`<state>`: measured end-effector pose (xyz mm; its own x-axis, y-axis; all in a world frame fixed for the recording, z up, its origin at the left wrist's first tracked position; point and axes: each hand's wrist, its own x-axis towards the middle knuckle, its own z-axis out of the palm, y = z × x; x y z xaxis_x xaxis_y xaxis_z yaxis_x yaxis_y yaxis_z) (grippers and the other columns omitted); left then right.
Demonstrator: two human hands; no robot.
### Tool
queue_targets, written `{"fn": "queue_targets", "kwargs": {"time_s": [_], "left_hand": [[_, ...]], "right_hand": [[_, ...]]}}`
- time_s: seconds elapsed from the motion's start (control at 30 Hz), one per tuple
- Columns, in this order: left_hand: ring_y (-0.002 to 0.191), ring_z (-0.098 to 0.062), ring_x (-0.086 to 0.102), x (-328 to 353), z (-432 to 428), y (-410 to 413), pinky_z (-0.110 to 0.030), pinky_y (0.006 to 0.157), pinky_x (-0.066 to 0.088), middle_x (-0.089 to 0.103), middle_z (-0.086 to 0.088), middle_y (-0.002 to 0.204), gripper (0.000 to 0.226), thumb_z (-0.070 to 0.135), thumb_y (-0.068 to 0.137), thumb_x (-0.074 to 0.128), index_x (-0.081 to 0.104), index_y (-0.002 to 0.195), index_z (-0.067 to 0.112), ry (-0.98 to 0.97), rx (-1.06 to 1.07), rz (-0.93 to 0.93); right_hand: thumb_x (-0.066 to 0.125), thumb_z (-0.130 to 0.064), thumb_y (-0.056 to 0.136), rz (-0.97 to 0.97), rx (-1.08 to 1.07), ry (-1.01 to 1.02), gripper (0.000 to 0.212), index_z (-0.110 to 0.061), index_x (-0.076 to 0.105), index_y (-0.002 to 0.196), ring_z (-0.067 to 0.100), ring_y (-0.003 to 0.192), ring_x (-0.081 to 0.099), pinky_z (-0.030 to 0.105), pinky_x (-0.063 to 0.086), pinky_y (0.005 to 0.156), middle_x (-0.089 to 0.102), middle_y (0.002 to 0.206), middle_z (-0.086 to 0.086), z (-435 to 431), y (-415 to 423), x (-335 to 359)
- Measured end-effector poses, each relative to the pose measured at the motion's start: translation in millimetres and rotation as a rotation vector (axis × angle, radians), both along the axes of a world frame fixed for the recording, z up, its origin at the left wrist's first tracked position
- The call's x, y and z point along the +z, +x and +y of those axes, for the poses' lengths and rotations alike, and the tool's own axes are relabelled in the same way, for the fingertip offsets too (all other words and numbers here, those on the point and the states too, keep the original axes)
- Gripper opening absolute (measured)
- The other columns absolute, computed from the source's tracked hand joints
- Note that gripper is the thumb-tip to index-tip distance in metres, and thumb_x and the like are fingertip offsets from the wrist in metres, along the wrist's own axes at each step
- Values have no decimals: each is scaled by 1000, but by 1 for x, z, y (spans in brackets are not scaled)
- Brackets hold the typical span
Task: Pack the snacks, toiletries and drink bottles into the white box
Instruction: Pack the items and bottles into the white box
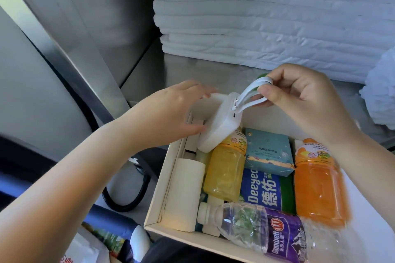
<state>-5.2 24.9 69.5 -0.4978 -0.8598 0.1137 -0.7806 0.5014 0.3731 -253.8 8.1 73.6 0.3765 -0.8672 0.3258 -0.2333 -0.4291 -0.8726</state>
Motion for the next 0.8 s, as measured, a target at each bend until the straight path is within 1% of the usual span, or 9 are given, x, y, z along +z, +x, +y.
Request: {"fn": "queue_targets", "kwargs": {"time_s": [0.07,0.17,0.23,0.3,0.37,0.43,0.6,0.67,0.8], "left_hand": [[121,-6,42,-1,1,-4,-23,97,36,43,14,136,75,50,76,64,32,141,34,-18,-4,-36],[121,2,34,-2,2,-13,-14,92,30,33,18,143,91,65,69,60,20,145,35,-13,-14,-55],[117,4,30,-5,3,-20,-2,87,22,33,15,141,97,63,69,66,17,146,31,-26,-17,-32],[116,-2,31,-7,2,-23,3,89,15,39,8,135,94,57,70,71,25,145,22,-67,-17,-17],[115,-7,34,-6,2,-21,-4,93,12,44,2,128,86,55,69,72,37,138,16,-128,-5,-40],[112,-10,36,-6,0,-17,-10,92,17,46,1,124,82,55,67,73,44,132,14,-164,15,-66],[109,-21,47,-10,4,-14,-30,93,40,50,-5,123,84,57,66,73,47,130,11,-229,15,-244],[107,-24,51,-10,5,-17,-34,93,42,53,-7,121,84,57,66,72,48,130,9,-258,17,-260],[124,-17,36,-9,5,-24,-29,105,30,40,0,137,95,66,70,54,27,145,15,-155,-1,-206]], "right_hand": [[61,-21,90,-14,23,19,3,-20,63,88,10,82,71,16,52,72,73,89,-6,0,3,0],[59,-23,90,-25,70,50,5,-19,62,89,13,84,70,19,54,73,73,90,-3,-1,9,3],[58,-24,89,-36,99,75,6,-19,62,91,12,85,70,19,54,74,73,91,-3,-3,14,4],[59,-26,89,-37,117,88,7,-19,62,92,12,86,70,20,54,75,73,91,-3,-5,19,4],[60,-26,90,-44,137,103,7,-21,62,93,14,87,70,22,55,77,73,91,-1,-6,24,2],[60,-28,89,-39,155,115,11,-18,62,94,15,88,70,22,55,77,72,93,1,-7,26,0],[59,-31,91,117,136,63,10,-22,60,93,9,83,69,16,52,73,72,91,-8,-3,25,-5],[59,-32,91,189,124,23,10,-22,60,92,5,82,67,13,49,72,71,89,-14,-4,21,-4],[62,-38,85,160,98,58,18,-21,62,91,4,84,67,12,48,73,71,90,-11,-4,11,-2]]}}
